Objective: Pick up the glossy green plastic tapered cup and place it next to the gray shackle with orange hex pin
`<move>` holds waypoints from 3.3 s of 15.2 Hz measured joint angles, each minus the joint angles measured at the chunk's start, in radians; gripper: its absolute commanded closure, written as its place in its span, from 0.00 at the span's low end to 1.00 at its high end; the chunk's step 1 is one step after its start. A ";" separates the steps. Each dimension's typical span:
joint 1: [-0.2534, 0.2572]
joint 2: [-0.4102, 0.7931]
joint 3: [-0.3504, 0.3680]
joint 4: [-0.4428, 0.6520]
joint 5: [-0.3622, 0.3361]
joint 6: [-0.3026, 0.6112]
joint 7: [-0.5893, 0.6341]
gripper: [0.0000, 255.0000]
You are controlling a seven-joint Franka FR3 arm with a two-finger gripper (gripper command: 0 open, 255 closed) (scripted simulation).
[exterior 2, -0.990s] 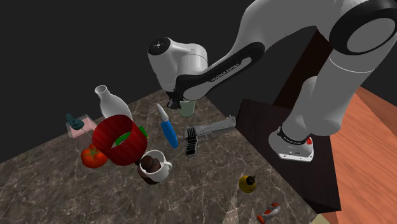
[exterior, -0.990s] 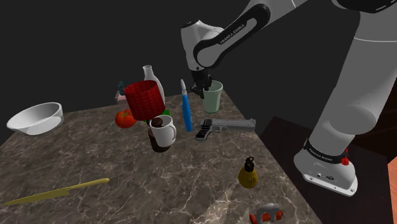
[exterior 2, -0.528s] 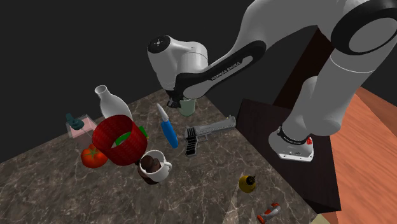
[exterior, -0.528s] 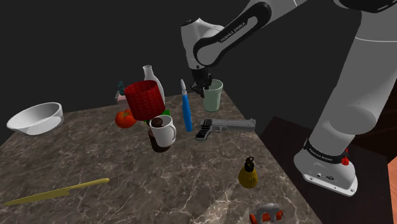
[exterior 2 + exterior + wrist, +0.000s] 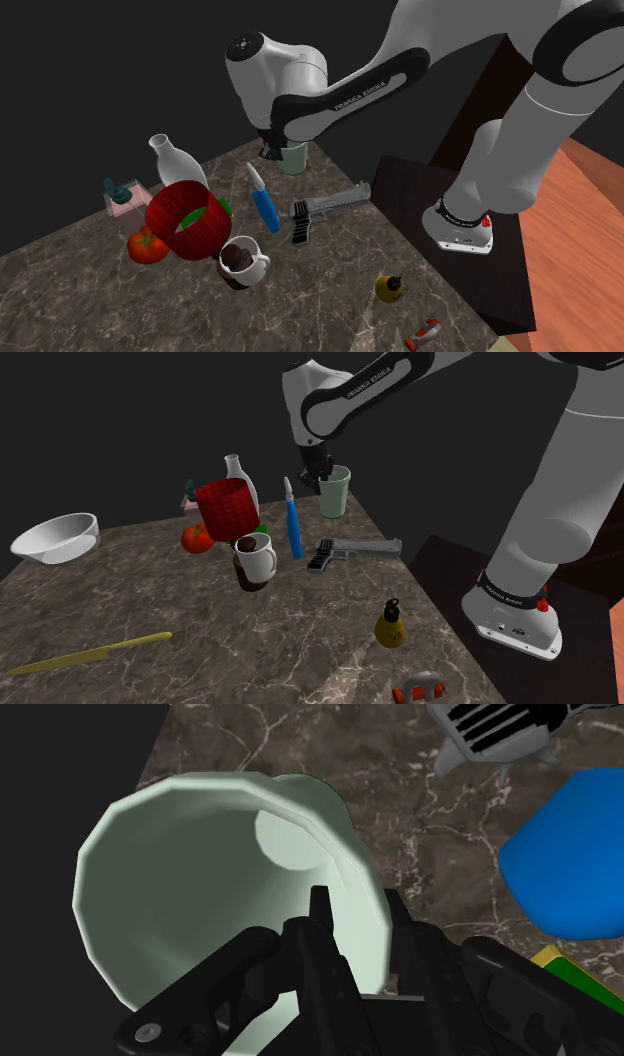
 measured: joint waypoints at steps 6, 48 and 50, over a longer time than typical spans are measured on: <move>0.001 -0.025 0.002 0.051 0.012 -0.074 -0.016 1.00; 0.138 -0.256 0.156 0.178 0.123 -0.461 0.188 1.00; 0.157 -0.266 0.183 0.172 0.137 -0.469 0.231 1.00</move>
